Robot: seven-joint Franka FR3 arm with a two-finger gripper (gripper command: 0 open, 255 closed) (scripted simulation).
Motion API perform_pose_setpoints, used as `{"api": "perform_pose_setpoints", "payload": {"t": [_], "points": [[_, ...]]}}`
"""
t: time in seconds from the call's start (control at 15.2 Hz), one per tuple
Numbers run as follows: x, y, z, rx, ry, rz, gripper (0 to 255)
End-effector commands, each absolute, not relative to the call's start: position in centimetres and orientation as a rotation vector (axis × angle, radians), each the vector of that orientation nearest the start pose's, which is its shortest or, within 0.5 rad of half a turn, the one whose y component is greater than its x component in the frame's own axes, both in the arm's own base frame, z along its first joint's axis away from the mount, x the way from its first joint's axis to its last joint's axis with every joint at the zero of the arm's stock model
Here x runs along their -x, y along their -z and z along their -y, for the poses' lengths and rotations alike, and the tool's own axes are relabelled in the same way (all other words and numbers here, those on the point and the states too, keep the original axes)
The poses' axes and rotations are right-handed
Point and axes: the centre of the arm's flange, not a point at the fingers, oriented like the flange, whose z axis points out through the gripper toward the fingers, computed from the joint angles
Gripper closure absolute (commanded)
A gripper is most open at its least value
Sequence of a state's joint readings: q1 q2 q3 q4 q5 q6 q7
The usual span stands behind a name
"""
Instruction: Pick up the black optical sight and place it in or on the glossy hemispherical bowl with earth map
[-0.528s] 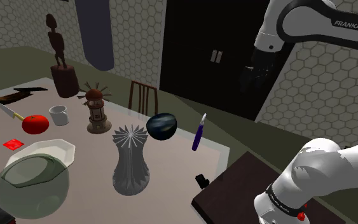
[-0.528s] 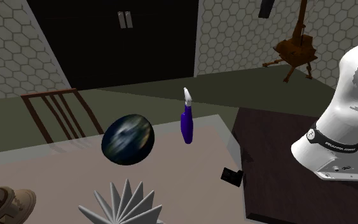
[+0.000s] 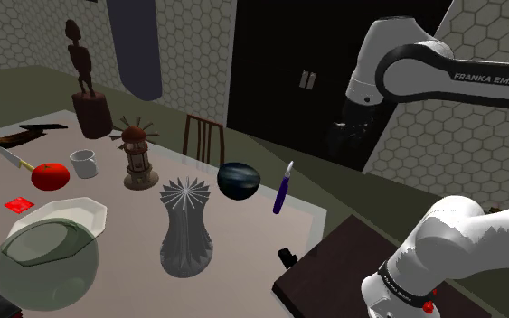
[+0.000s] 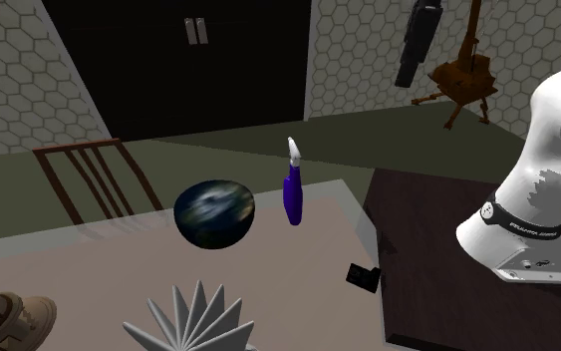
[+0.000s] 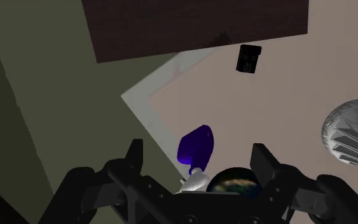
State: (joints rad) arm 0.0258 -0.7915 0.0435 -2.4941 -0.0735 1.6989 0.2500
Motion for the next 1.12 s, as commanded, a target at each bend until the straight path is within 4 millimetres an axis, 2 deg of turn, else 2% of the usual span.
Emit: {"api": "perform_pose_setpoints", "payload": {"t": [0.0, 1.06], "points": [[-30.8, -51.2, -2.6, 3.233, 0.021, -0.307, 0], [-29.5, -31.5, -10.7, 3.252, 0.028, -0.354, 0]]}}
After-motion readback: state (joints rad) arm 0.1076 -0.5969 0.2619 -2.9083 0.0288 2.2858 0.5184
